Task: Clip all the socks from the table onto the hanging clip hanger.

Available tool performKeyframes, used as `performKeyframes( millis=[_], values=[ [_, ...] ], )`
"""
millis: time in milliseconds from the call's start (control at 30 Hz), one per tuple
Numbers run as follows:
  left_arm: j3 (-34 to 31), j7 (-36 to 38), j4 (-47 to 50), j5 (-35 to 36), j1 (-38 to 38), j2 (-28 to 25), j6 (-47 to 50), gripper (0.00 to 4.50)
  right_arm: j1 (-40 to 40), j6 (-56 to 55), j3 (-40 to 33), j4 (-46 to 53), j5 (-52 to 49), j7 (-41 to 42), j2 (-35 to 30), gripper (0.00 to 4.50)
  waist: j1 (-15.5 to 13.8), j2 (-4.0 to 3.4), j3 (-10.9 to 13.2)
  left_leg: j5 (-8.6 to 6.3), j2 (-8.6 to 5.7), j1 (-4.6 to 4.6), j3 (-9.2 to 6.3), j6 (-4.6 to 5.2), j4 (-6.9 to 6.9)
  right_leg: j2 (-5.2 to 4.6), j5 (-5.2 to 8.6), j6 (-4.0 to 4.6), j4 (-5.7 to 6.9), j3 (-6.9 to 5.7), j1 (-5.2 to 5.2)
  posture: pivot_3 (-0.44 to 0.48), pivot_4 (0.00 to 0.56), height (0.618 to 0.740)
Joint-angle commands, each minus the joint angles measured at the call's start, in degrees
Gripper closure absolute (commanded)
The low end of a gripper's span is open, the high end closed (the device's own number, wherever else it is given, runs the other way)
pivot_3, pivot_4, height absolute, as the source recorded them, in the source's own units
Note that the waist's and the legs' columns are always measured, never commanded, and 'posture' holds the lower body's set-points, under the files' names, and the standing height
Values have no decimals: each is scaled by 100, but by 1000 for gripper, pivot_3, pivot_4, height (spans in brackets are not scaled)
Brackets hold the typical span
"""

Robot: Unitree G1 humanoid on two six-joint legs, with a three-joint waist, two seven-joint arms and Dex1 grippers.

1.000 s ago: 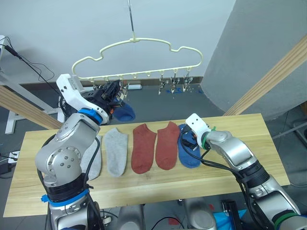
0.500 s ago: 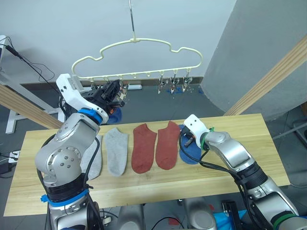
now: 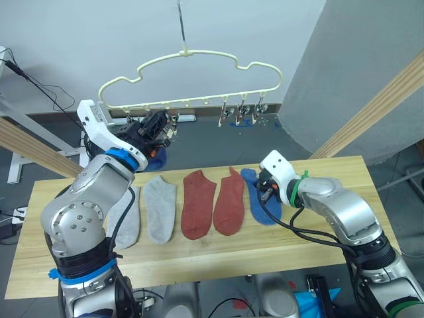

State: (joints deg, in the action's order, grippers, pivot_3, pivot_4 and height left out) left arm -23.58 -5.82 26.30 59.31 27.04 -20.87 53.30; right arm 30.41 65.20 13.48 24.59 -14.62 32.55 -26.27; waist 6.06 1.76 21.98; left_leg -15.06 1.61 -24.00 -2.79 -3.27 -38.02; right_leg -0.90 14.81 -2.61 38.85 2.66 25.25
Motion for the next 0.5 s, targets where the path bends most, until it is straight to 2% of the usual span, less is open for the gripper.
performKeyframes(
  millis=[33, 200, 500],
  values=[
    [-232, -173, -95, 265, -7, -162, 73, 4233, 172, 182, -425, 486, -566, 8, 502, 4473, 2, -2, 5, 0, 1, 0, -1, 0, 1, 0, 0, 0, 0, 0, 0, -167, 427, 740],
    [-231, -188, -300, 483, 53, -434, 150, 4233, 581, 38, -372, 215, -966, -321, 1868, 4473, 45, -10, 27, 0, 3, 1, 0, 0, 3, -2, 0, 1, 1, 6, 6, -168, 429, 740],
    [-151, -277, -390, 611, 156, -560, 113, 4233, 1024, -691, 65, -839, -811, -511, 2546, 4473, 15, -13, 29, 0, 0, -5, 2, 0, 5, -20, -1, 2, -7, 5, 9, -153, 410, 740]
  ],
)
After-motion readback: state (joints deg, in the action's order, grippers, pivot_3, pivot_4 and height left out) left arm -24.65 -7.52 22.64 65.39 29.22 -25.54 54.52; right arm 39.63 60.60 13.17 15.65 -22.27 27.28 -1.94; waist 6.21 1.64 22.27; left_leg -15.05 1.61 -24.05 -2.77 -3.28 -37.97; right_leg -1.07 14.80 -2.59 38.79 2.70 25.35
